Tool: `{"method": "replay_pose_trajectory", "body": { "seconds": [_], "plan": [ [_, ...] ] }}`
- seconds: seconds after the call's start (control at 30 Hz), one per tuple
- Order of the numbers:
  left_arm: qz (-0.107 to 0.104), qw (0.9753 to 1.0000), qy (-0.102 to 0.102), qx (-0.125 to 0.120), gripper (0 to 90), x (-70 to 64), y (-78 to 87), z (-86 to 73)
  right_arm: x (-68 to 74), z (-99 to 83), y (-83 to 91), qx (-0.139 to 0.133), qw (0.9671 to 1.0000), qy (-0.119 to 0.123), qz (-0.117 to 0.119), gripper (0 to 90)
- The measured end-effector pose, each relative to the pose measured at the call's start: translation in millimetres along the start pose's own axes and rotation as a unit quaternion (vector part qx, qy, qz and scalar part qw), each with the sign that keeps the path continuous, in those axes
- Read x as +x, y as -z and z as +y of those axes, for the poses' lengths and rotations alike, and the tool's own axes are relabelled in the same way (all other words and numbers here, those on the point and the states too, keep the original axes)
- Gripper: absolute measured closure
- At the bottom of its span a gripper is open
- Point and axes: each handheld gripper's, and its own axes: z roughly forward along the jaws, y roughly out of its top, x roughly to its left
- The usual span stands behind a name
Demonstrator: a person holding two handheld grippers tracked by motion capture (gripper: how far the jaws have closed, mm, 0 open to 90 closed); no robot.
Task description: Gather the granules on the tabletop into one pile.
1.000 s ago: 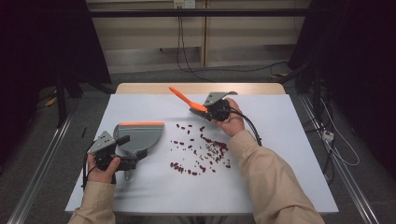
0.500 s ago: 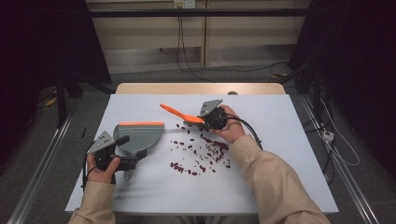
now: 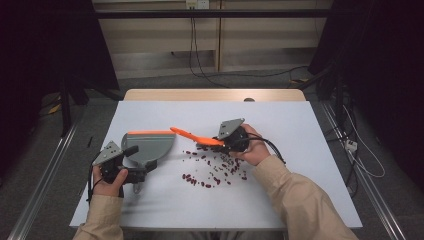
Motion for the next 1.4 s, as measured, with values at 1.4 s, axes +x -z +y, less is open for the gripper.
{"method": "replay_pose_trajectory", "body": {
  "seconds": [1.4],
  "plan": [
    [0.001,1.0000,0.000,0.005,4.6,2.0,-0.9,-1.5,-18.2,35.7,-48.0,-0.004,0.9995,0.031,0.005,71.4]
  ]
}}
